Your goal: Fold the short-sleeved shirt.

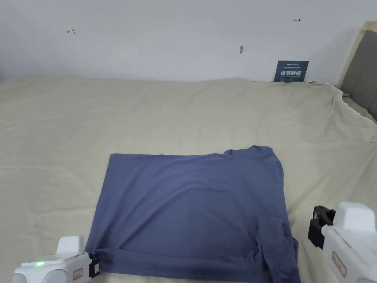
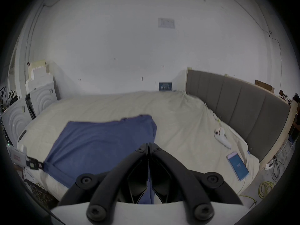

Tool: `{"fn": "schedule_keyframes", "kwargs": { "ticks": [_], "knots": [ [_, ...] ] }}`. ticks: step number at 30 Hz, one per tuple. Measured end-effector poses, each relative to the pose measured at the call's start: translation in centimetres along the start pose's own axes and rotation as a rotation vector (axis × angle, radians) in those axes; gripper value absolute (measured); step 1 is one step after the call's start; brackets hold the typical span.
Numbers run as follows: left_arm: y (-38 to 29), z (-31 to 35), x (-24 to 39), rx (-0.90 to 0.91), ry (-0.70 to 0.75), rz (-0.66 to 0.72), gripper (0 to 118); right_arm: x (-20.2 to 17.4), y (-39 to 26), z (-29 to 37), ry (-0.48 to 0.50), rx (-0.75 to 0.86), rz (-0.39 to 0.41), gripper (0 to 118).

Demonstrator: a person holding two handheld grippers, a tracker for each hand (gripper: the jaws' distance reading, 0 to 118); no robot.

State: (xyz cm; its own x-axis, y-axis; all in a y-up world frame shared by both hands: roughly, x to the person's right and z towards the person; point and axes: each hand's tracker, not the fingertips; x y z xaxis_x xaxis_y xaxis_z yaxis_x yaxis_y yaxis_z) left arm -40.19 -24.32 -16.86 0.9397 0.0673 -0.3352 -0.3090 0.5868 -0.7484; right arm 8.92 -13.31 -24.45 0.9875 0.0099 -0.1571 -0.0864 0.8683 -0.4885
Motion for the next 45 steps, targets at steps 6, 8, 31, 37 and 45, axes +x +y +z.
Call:
{"fn": "schedule_keyframes", "kwargs": {
  "ticks": [6,8,31,37,45],
  "knots": [
    [0.6,0.7,-0.7,0.019,-0.018,0.016,3,0.5,-5.6,-3.2,0.033,-0.228,-0.027,85],
    [0.7,1.0,-0.8,0.023,-0.021,0.019,3,0.2,-7.1,-3.8,0.032,-0.27,-0.014,86],
    [1.1,1.4,-2.1,0.039,-0.053,0.098,3,1.5,-8.8,-4.1,0.128,-0.301,-0.121,1],
    [3.1,1.8,-3.0,0.076,-0.072,0.146,3,2.2,-5.7,-4.3,0.148,-0.228,-0.176,1],
    [8.5,1.2,-3.1,0.143,-0.071,0.149,3,2.2,-0.7,-7.0,0.158,-0.164,-0.194,1]
  ]
}}
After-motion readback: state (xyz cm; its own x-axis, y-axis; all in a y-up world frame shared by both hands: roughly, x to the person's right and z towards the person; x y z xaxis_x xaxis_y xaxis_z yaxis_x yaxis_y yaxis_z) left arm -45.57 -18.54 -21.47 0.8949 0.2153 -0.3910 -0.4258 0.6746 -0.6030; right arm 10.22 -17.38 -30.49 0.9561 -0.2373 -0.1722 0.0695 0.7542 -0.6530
